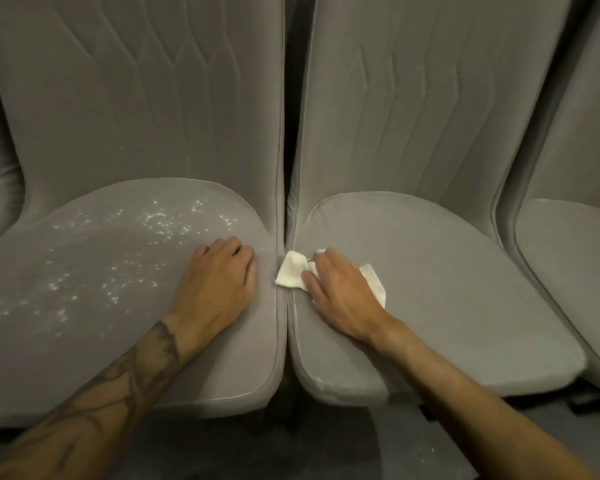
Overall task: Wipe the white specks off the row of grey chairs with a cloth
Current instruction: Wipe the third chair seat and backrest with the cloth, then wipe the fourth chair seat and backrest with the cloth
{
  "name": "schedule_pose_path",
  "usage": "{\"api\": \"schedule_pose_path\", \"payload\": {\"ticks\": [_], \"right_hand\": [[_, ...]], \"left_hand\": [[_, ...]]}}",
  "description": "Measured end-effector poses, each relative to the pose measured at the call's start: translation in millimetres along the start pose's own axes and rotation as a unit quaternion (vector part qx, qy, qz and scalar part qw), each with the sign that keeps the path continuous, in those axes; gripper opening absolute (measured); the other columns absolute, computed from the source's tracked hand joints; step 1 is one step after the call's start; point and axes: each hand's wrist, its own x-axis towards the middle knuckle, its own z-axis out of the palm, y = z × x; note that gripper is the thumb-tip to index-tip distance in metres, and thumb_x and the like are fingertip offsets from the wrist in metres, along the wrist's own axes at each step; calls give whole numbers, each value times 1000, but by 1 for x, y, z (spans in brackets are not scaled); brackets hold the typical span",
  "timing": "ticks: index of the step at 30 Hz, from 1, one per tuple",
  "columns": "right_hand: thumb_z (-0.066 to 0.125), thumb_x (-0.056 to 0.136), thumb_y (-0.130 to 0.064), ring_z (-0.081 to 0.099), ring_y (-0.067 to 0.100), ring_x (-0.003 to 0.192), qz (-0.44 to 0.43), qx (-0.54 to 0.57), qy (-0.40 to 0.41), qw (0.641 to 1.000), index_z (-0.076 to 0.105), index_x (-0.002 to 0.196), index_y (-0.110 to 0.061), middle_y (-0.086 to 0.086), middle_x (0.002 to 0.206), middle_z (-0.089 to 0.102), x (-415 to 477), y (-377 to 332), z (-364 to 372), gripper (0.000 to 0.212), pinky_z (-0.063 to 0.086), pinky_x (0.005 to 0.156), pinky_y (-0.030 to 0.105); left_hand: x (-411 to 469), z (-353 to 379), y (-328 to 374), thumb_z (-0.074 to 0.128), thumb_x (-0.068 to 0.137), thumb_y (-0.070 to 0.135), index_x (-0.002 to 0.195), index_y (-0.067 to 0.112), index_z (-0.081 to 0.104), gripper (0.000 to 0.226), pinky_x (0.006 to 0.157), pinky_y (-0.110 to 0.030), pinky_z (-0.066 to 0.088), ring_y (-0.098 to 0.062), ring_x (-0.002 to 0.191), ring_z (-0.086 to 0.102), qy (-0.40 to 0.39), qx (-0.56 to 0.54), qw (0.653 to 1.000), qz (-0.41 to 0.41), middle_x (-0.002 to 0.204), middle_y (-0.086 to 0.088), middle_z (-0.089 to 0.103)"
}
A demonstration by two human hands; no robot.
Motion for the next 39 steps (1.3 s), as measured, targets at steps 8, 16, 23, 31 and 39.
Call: {"api": "schedule_pose_path", "payload": {"ticks": [8,16,23,31,39], "right_hand": [[33,105,-42,46,12,82,97,-21,117,988,51,101,-26,-5,100,50,-104,-93,39,24,41,75,27],[49,103,-23,53,41,86,327,-133,202,913,57,99,-4,17,97,56,-125,-21,-4,21,42,75,49],[51,102,-25,54,22,82,375,-40,349,858,52,97,-10,7,95,57,-103,-103,60,15,38,70,27],[42,106,-32,45,14,88,213,-35,294,931,48,110,-19,-1,105,50,-115,-115,55,15,44,76,33],[44,106,-23,52,27,94,447,23,446,775,57,113,0,12,107,54,-113,-106,54,28,42,81,38]], "left_hand": [[-9,-12,-15,42,105,30,125,14,63,33,97,-40,40,-25,109,56,-77,-22,995,54,124,-6,62],[-36,-30,-31,47,107,25,129,8,62,32,107,-45,38,-27,119,58,-71,-77,989,108,133,-10,61],[-53,-40,-35,45,107,25,124,13,60,25,98,-43,43,-22,104,57,-45,-100,984,138,119,-5,58],[-71,-40,-37,51,104,23,120,10,64,24,93,-45,47,-26,103,59,-60,-90,982,157,119,-9,61],[-87,-53,-75,42,107,26,119,13,63,27,94,-43,47,-24,105,57,-50,-96,982,151,119,-7,58]]}}
